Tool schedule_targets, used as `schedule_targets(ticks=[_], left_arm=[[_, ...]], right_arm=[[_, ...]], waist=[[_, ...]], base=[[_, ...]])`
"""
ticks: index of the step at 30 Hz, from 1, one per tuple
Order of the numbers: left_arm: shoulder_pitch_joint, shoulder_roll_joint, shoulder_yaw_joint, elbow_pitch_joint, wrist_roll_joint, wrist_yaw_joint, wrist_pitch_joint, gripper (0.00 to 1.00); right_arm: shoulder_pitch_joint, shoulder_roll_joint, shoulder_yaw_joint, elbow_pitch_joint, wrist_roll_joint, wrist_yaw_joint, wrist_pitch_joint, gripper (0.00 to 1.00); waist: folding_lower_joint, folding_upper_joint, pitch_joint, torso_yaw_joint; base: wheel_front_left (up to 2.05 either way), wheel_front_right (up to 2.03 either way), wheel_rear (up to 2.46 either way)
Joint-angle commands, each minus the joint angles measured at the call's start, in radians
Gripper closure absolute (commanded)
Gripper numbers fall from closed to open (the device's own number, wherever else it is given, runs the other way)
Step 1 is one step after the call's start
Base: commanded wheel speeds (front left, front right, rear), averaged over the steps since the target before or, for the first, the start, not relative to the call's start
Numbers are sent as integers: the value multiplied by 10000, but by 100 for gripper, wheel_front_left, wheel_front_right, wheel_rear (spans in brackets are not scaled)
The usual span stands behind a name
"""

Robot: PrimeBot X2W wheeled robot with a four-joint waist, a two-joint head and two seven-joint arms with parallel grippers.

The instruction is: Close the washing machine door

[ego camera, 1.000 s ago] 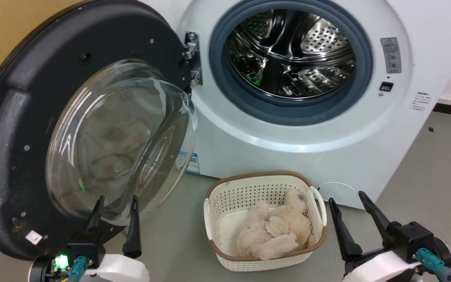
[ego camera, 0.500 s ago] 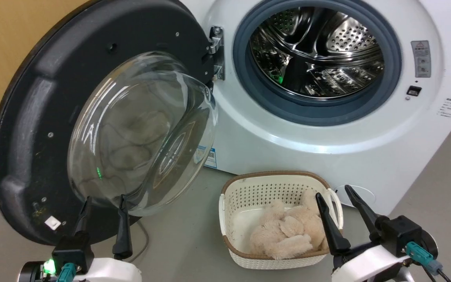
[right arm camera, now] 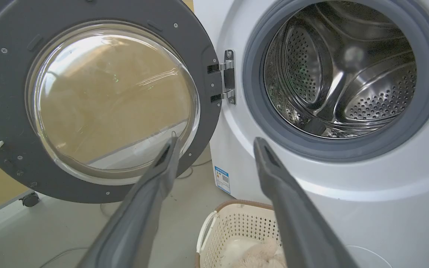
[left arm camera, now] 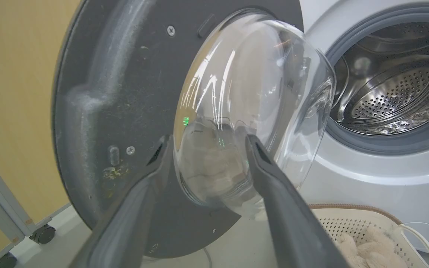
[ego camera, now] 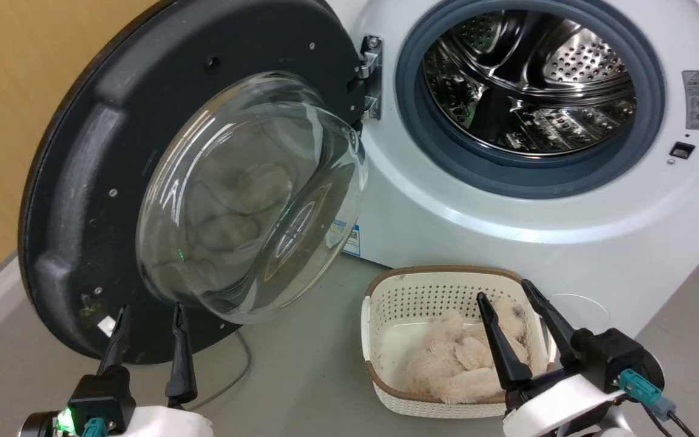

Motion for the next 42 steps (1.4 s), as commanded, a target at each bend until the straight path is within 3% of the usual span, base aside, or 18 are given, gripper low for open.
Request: schedule_targets(ticks=[1, 42], left_arm=[[145, 2, 72, -70, -62, 74, -128, 0], [558, -1, 391, -478, -370, 471, -962, 0]], right_arm=[[-185, -63, 109, 74, 159, 4, -123, 0], [-816, -154, 1215, 625, 1015, 6, -956, 0]], waist=[[0, 0, 21, 116], [0, 0, 228, 1897]], base=[[0, 0, 0], [0, 0, 0]])
